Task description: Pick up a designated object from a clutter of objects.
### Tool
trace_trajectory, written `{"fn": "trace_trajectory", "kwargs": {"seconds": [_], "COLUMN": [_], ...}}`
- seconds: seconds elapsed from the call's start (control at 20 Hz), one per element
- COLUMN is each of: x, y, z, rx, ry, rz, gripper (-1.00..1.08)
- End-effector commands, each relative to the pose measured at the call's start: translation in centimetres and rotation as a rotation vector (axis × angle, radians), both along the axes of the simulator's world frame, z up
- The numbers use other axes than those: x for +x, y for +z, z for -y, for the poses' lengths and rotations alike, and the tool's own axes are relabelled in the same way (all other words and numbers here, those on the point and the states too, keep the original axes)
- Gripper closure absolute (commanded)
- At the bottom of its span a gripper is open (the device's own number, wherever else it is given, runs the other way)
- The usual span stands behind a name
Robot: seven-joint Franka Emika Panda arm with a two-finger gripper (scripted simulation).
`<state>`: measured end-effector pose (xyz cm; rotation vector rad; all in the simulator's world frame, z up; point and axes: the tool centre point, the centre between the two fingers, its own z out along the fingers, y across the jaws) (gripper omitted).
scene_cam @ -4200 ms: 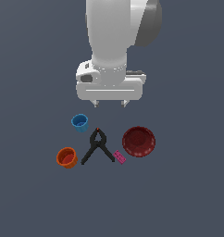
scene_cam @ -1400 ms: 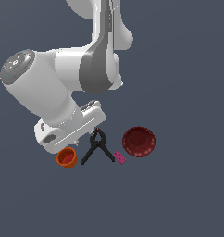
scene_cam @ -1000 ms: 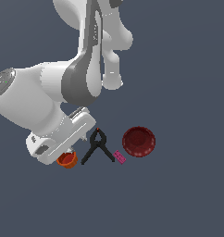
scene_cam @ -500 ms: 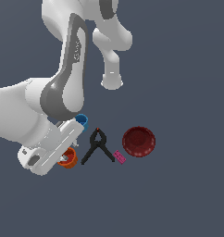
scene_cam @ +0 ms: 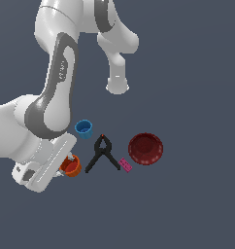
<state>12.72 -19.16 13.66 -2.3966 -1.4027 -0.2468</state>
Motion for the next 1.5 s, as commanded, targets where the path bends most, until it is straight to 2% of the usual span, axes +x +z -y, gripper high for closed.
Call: {"fn": "trace_trajectory", "kwargs": {"seconds": [0.0, 0.35, 0.7, 1.15, 1.45], "x": [0.2, 0.4, 0.5, 0.4, 0.5], "y": [-0.9, -3.0, -4.2, -4.7, -6.6], "z": [0.9, 2.9, 4.0, 4.3, 3.3], "rx": [0.018, 0.057, 0.079, 0.083, 0.084], "ry": [0.038, 0.123, 0.171, 0.181, 0.183], "rz": [0.025, 0.086, 0.124, 0.132, 0.134], "gripper": [-0.20, -0.20, -0.20, -0.20, -0.20]}}
